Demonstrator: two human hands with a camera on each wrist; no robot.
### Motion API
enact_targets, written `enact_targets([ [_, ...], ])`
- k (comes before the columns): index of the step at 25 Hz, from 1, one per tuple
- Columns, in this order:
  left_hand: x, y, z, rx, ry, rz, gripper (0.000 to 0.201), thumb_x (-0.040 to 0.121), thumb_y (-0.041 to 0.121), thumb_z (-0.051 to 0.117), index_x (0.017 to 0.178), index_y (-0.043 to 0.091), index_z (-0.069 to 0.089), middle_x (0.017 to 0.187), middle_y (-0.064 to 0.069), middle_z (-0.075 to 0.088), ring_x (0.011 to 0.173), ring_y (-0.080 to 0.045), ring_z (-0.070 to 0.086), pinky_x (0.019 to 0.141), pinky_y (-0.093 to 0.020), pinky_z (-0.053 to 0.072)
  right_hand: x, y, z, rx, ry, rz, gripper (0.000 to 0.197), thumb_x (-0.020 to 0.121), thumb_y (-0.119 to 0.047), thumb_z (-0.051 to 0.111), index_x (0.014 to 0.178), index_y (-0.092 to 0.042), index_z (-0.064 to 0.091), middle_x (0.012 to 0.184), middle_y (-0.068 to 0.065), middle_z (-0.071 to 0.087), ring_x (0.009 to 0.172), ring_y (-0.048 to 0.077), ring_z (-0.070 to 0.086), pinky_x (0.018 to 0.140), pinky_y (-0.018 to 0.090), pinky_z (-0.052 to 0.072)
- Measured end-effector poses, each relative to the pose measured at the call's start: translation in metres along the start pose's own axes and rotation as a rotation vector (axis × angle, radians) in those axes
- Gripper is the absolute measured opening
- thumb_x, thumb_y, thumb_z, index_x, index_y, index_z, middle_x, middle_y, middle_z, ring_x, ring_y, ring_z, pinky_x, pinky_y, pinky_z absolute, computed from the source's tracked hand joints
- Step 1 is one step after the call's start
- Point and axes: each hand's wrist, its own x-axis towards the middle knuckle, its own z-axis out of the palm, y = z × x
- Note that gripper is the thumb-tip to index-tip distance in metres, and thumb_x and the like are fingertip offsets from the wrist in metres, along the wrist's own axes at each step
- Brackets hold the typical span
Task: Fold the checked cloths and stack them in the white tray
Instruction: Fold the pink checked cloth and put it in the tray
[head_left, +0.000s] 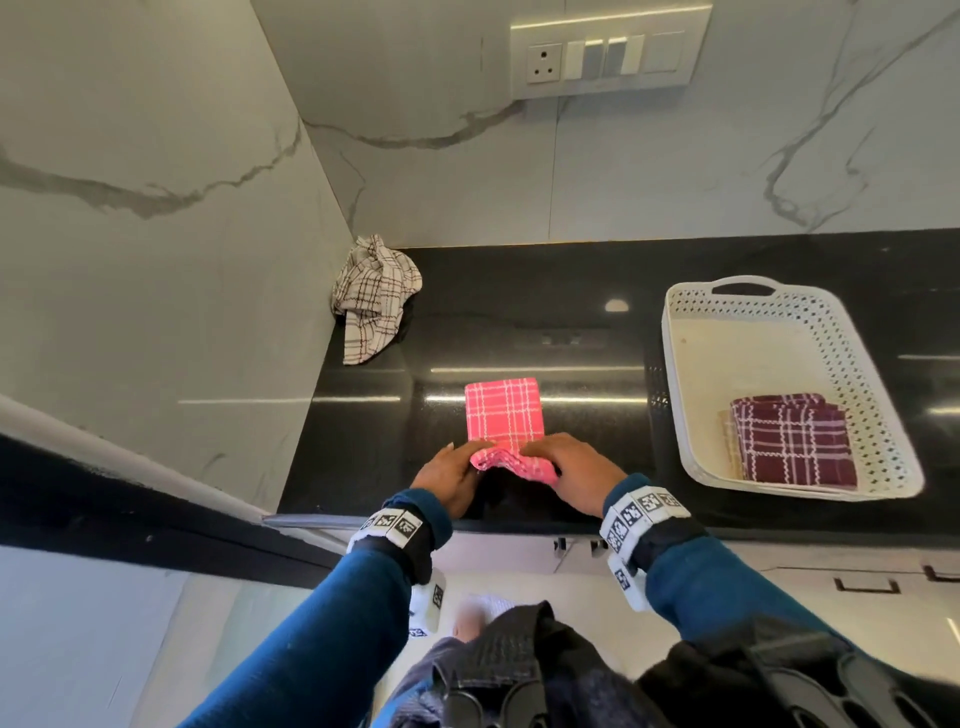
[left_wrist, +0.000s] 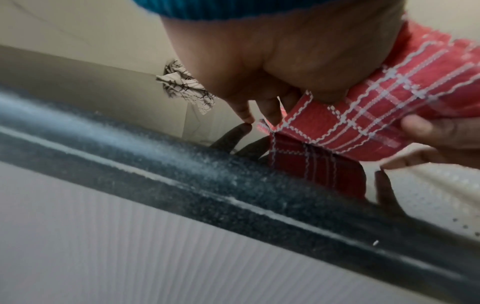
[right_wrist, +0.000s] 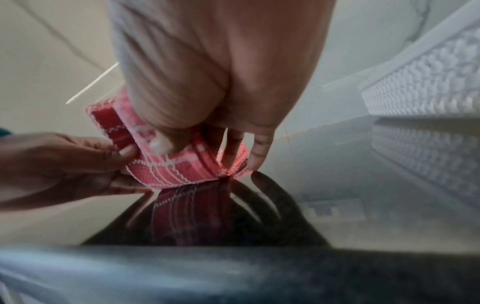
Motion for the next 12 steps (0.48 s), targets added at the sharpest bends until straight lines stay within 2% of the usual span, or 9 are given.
enact_targets([
  [2,-0.004,0.007,-0.003,-0.104,0.027,-0.045,0.03,0.101,0.042,0.047,0.128,0.031,0.056,0.112,-0.001,0.07,0.107,-0.026,0.063,0.096,-0.039,0.049,0.002,-0.006,0.004,0.16,0.121,0.074,0.027,0.101,-0.034,0.056,0.126,-0.032,0.064,0.115,0.0,0.07,0.105,0.018,0.066,0.096,0.033,0.05],
  [4,0.0,0.011,-0.004,-0.193,0.108,-0.079,0.031,0.099,0.052,0.047,0.118,0.03,0.057,0.098,0.004,0.069,0.091,-0.021,0.066,0.081,-0.035,0.052,0.008,-0.012,0.006,0.264,0.219,0.148,0.027,0.101,-0.033,0.057,0.125,-0.022,0.064,0.112,0.001,0.073,0.101,0.019,0.068,0.091,0.031,0.05],
  [7,0.013,0.016,-0.002,-0.321,0.206,-0.141,0.033,0.099,0.049,0.049,0.12,0.025,0.056,0.098,0.004,0.069,0.088,-0.017,0.067,0.079,-0.033,0.053,0.019,-0.019,0.008,0.337,0.295,0.225,0.032,0.098,-0.034,0.061,0.128,-0.023,0.059,0.113,-0.003,0.071,0.1,0.015,0.068,0.09,0.03,0.052],
  [11,0.036,0.023,-0.005,-0.388,0.204,-0.225,0.035,0.103,0.041,0.045,0.125,0.016,0.054,0.104,-0.003,0.067,0.087,-0.017,0.065,0.079,-0.034,0.052,0.031,-0.025,0.005,0.402,0.392,0.298,0.027,0.099,-0.027,0.06,0.126,-0.02,0.062,0.109,-0.006,0.069,0.093,0.011,0.066,0.074,0.009,0.045],
  [12,0.042,0.023,-0.005,-0.362,0.184,-0.261,0.034,0.104,0.041,0.042,0.123,0.015,0.053,0.104,-0.005,0.067,0.085,-0.017,0.063,0.076,-0.033,0.051,0.035,-0.023,0.007,0.412,0.395,0.33,0.027,0.101,-0.031,0.057,0.124,-0.019,0.064,0.108,-0.004,0.07,0.092,0.012,0.066,0.073,0.011,0.045],
])
